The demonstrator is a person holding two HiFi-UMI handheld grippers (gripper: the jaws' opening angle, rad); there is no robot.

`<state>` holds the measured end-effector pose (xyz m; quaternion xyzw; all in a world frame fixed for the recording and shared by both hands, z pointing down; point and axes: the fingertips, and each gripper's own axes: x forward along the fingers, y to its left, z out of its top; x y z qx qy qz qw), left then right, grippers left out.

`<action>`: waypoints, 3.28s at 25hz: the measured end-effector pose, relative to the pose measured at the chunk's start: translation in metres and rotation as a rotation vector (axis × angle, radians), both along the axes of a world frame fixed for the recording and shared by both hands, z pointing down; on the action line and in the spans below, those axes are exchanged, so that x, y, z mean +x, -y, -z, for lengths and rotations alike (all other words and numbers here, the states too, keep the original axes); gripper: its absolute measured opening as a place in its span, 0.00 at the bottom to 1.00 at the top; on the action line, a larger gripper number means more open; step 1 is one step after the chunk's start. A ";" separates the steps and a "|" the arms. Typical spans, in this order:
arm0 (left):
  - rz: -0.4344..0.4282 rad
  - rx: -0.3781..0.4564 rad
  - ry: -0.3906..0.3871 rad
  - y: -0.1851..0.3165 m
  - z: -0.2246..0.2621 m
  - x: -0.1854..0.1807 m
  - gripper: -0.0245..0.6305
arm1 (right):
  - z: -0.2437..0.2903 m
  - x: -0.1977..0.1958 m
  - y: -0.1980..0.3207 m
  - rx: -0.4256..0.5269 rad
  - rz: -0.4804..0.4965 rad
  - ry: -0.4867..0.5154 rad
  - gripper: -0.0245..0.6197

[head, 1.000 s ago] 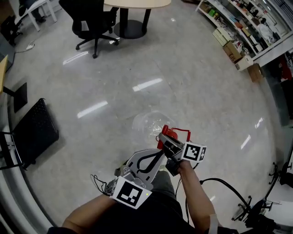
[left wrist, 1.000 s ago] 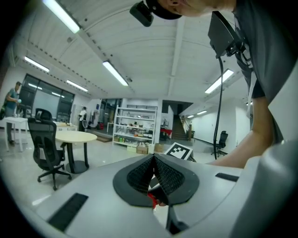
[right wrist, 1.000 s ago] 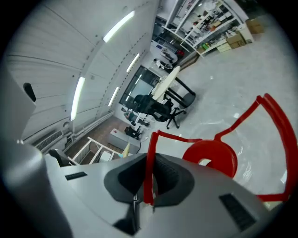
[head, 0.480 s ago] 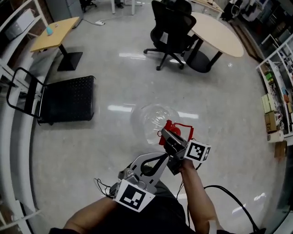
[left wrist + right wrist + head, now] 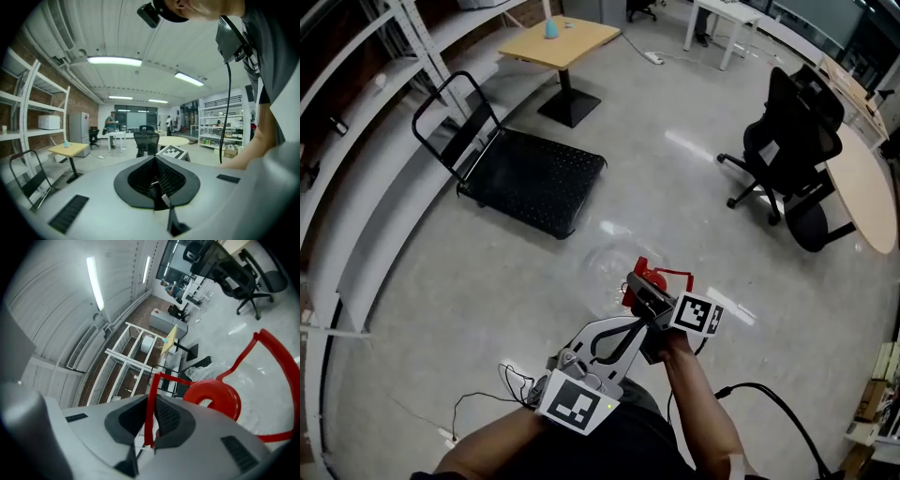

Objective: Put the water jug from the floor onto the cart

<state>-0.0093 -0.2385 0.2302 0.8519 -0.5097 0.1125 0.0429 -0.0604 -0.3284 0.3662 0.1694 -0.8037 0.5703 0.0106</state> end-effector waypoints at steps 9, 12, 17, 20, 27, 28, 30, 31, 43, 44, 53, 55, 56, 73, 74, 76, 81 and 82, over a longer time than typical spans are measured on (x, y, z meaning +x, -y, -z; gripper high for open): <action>0.235 0.040 0.009 0.040 0.011 -0.137 0.04 | 0.003 -0.156 0.029 0.007 0.227 -0.021 0.10; 0.244 0.050 -0.007 0.051 0.000 -0.220 0.04 | -0.006 -0.230 0.041 0.014 0.227 -0.035 0.10; 0.200 0.077 -0.044 0.075 -0.012 -0.352 0.04 | -0.017 -0.349 0.070 0.024 0.167 -0.056 0.10; 0.184 0.082 -0.029 0.098 -0.004 -0.415 0.04 | -0.010 -0.404 0.097 0.024 0.137 -0.046 0.10; 0.211 0.061 -0.040 0.173 -0.014 -0.519 0.04 | -0.017 -0.521 0.174 0.017 0.137 -0.016 0.10; 0.215 0.054 -0.029 0.187 -0.018 -0.532 0.04 | -0.022 -0.538 0.187 0.012 0.143 -0.010 0.10; 0.224 0.027 0.001 0.216 -0.027 -0.557 0.04 | -0.034 -0.570 0.214 -0.006 0.155 0.001 0.10; 0.230 0.011 0.013 0.232 -0.030 -0.569 0.04 | -0.041 -0.583 0.228 -0.015 0.160 0.003 0.10; 0.175 -0.076 -0.015 0.367 -0.071 -0.705 0.04 | -0.130 -0.724 0.363 -0.052 0.095 -0.118 0.10; 0.157 -0.075 -0.021 0.374 -0.077 -0.719 0.04 | -0.138 -0.735 0.372 -0.051 0.076 -0.129 0.10; 0.082 -0.095 -0.052 0.416 -0.138 -0.827 0.04 | -0.212 -0.796 0.420 -0.076 -0.087 -0.221 0.10; 0.093 -0.087 -0.052 0.424 -0.152 -0.848 0.04 | -0.225 -0.810 0.430 -0.077 -0.104 -0.228 0.10; 0.098 -0.083 -0.052 0.428 -0.159 -0.858 0.04 | -0.231 -0.817 0.435 -0.075 -0.111 -0.230 0.10; 0.238 -0.091 -0.051 0.462 -0.251 -0.960 0.04 | -0.297 -0.962 0.468 -0.095 -0.050 -0.163 0.10; 0.248 -0.089 -0.054 0.463 -0.250 -0.964 0.04 | -0.298 -0.964 0.467 -0.092 -0.043 -0.176 0.10; 0.268 -0.086 -0.060 0.463 -0.246 -0.970 0.04 | -0.299 -0.967 0.462 -0.093 -0.017 -0.189 0.10; 0.286 -0.086 -0.081 0.465 -0.230 -0.973 0.04 | -0.298 -0.969 0.457 -0.062 0.058 -0.285 0.10; 0.284 -0.088 -0.084 0.464 -0.226 -0.973 0.04 | -0.297 -0.965 0.457 -0.037 0.056 -0.335 0.10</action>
